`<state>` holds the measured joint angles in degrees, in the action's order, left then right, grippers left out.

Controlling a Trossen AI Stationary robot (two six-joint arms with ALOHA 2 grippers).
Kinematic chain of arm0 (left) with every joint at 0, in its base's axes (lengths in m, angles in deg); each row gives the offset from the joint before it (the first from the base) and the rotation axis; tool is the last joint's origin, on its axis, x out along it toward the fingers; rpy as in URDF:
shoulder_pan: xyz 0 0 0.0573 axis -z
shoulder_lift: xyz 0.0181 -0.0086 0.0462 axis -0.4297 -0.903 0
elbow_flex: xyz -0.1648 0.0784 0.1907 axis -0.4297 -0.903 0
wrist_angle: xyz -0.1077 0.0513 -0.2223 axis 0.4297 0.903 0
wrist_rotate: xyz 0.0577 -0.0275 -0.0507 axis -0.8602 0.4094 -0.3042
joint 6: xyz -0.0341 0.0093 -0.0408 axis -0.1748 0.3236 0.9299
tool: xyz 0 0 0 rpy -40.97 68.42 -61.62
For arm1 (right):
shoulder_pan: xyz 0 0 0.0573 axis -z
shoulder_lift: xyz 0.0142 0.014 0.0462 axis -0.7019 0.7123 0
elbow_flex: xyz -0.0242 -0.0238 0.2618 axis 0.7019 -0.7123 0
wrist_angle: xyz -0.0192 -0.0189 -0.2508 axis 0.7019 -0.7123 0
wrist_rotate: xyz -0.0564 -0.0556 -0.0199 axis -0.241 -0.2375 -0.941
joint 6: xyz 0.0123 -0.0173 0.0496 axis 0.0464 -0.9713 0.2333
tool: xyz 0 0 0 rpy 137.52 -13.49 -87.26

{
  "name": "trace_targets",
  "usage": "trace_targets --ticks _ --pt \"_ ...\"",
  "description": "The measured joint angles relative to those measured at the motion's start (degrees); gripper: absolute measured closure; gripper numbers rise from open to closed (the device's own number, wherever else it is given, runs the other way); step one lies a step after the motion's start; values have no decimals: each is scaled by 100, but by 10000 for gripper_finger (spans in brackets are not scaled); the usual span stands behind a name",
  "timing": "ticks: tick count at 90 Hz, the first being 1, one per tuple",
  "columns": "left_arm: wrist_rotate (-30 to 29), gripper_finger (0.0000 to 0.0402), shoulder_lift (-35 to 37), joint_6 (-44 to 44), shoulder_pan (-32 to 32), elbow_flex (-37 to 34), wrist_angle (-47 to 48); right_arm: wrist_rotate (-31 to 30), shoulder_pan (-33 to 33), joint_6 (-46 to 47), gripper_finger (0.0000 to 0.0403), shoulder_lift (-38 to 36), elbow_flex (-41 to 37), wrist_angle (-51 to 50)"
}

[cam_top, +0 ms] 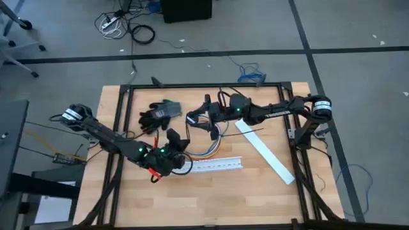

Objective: Ziptie cables
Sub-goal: Wrap the cable wires with the black zip tie

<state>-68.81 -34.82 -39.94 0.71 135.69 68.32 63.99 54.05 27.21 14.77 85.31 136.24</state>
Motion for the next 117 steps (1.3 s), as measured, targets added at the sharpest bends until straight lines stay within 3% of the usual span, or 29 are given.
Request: trace_targets --ticks 18,64,117 --pt "261 401 -2 -366 -146 0 -499 -18 2 -6 186 0 0 6" --pt "278 401 -2 -522 -143 0 -488 -201 101 -105 193 0 0 -56" --pt "321 401 -2 -520 -184 0 -494 -199 98 -101 306 0 0 -58"
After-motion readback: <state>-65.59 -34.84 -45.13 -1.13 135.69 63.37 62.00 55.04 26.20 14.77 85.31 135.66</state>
